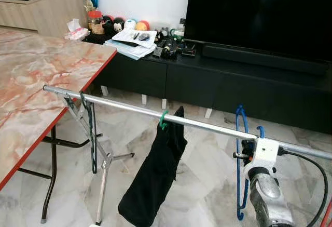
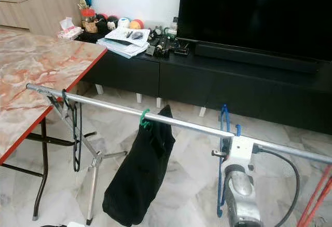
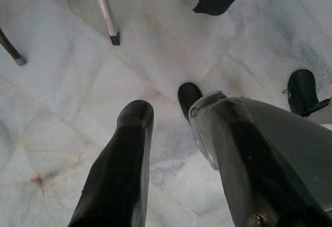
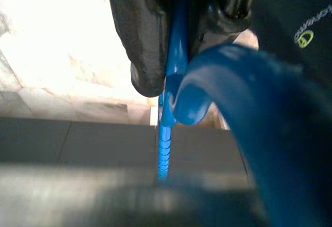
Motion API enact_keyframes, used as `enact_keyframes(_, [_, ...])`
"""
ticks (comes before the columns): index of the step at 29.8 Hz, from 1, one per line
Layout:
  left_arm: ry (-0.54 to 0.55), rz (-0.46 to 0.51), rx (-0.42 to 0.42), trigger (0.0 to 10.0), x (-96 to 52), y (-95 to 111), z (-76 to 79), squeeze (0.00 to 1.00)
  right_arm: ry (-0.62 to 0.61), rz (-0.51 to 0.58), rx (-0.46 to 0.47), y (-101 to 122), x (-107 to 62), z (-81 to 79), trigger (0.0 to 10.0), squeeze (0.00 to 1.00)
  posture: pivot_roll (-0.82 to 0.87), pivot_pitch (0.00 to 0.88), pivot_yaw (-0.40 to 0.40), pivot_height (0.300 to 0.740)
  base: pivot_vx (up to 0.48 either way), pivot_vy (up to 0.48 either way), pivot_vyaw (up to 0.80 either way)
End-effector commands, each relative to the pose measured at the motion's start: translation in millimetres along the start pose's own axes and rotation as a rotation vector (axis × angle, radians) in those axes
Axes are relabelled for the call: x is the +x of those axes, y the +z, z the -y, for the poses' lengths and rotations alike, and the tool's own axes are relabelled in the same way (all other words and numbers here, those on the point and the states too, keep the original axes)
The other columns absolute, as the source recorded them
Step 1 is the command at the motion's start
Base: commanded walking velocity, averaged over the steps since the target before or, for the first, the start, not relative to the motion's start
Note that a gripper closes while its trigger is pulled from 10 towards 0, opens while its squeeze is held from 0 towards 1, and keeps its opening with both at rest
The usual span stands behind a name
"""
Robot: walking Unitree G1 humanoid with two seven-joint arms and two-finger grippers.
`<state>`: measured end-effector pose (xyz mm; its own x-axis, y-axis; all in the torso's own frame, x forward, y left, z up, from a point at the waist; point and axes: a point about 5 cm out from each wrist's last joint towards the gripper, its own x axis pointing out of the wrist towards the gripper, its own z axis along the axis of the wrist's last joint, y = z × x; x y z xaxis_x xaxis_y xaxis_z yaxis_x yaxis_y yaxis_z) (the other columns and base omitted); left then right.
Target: Hang hanger
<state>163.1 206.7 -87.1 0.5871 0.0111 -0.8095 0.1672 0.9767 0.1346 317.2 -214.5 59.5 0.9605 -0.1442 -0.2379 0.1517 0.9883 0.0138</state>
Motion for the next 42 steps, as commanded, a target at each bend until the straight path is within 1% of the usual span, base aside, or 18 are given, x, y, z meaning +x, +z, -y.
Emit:
enact_keyframes(1, [-0.014, -0.044, 0.005, 10.0, -2.0, -11, 4.5, 0.00, 0.012, -0.065, -0.005, -9, -1.4, -0.6, 10.0, 0.00, 0.03, 0.062, -0.040, 0.740, 0.000, 0.000, 0.00])
enact_keyframes(2, [-0.016, -0.050, 0.006, 10.0, -2.2, -12, 4.8, 0.00, 0.026, -0.083, 0.000, -14, -3.7, -2.9, 10.0, 0.75, 0.03, 0.062, -0.040, 0.740, 0.000, 0.000, 0.00])
enact_keyframes(3, [-0.017, -0.052, 0.007, 10.0, -2.2, -13, 4.9, 0.00, 0.029, -0.086, 0.004, -15, -4.3, -3.5, 10.0, 0.75, 0.03, 0.062, -0.040, 0.740, 0.000, 0.000, 0.00])
enact_keyframes(4, [-0.017, -0.053, 0.008, 10.0, -2.2, -13, 5.0, 0.00, 0.028, -0.083, 0.004, -16, -5.2, -3.9, 10.0, 0.81, 0.03, 0.062, -0.040, 0.740, 0.000, 0.000, 0.00])
enact_keyframes(5, [-0.017, -0.054, 0.007, 10.0, -2.3, -13, 5.1, 0.00, 0.027, -0.065, 0.014, -16, -7.2, -4.6, 10.0, 0.85, 0.03, 0.064, -0.040, 0.740, 0.000, 0.000, 0.00])
enact_keyframes(7, [-0.017, -0.055, 0.007, 10.0, -2.3, -13, 5.2, 0.00, 0.023, -0.025, 0.032, -14, -10.1, -5.1, 10.0, 0.85, 0.03, 0.064, -0.040, 0.740, 0.000, 0.000, 0.00])
enact_keyframes(8, [-0.017, -0.056, 0.007, 10.0, -2.4, -14, 5.4, 0.00, 0.004, 0.040, 0.060, -8, -13.9, -4.2, 10.0, 0.83, 0.03, 0.065, -0.041, 0.740, 0.000, 0.000, 0.00])
enact_keyframes(11, [-0.019, -0.058, 0.009, 10.0, -2.6, -15, 6.0, 0.00, -0.026, 0.127, 0.073, -1, -22.1, -1.6, 10.0, 0.79, 0.03, 0.065, -0.039, 0.740, 0.000, 0.000, 0.00])
enact_keyframes(14, [-0.022, -0.060, 0.012, 10.0, -2.7, -15, 6.6, 0.00, -0.021, 0.150, 0.071, -2, -28.3, -1.6, 10.0, 0.79, 0.02, 0.065, -0.038, 0.740, 0.000, 0.000, 0.00])
enact_keyframes(15, [-0.024, -0.061, 0.013, 10.0, -2.8, -15, 7.1, 0.00, -0.011, 0.170, 0.074, -2, -33.8, -1.6, 10.0, 0.78, 0.02, 0.065, -0.038, 0.740, 0.000, 0.000, 0.00])
enact_keyframes(16, [-0.024, -0.061, 0.013, 10.0, -2.8, -15, 7.1, 0.00, -0.011, 0.170, 0.074, -2, -33.8, -1.6, 10.0, 0.78, 0.02, 0.065, -0.038, 0.740, 0.000, 0.000, 0.00])
enact_keyframes(17, [-0.025, -0.062, 0.014, 10.0, -2.8, -16, 7.3, 0.00, -0.010, 0.181, 0.072, -2, -37.1, -1.2, 10.0, 0.60, 0.02, 0.065, -0.038, 0.740, 0.000, 0.000, 0.00])
enact_keyframes(18, [-0.028, -0.063, 0.016, 10.0, -2.9, -16, 7.7, 0.00, -0.008, 0.194, 0.067, -2, -41.8, -0.6, 10.0, 0.18, 0.02, 0.064, -0.039, 0.740, 0.000, 0.000, 0.00])
enact_keyframes(19, [-0.030, -0.063, 0.017, 10.0, -3.0, -16, 7.8, 0.00, -0.007, 0.203, 0.068, -2, -45.6, -0.1, 10.0, 0.00, 0.02, 0.064, -0.039, 0.740, 0.000, 0.000, 0.00])
enact_keyframes(24, [-0.034, -0.064, 0.019, 10.0, -3.4, -17, 7.6, 0.00, -0.002, 0.204, 0.057, -7, -64.1, 1.1, 10.0, 0.00, 0.01, 0.064, -0.039, 0.740, 0.000, 0.000, 0.00])
enact_keyframes(29, [-0.027, -0.067, 0.018, 10.0, -4.0, -19, 6.3, 0.00, -0.002, 0.184, 0.060, -12, -71.6, 2.5, 10.0, 0.00, 0.01, 0.065, -0.039, 0.740, 0.000, 0.000, 0.00])
enact_keyframes(35, [-0.034, -0.073, 0.031, 10.0, -3.6, -19, 9.9, 0.00, -0.007, 0.179, 0.070, -10, -70.3, 1.6, 10.0, 0.00, 0.01, 0.063, -0.039, 0.740, 0.000, 0.000, 0.00])
enact_keyframes(42, [-0.048, -0.074, 0.027, 10.0, -1.1, -16, 26.7, 0.00, -0.007, 0.186, 0.077, -6, -65.5, -0.7, 10.0, 0.00, 0.01, 0.065, -0.041, 0.740, -0.137, 0.000, 0.00])
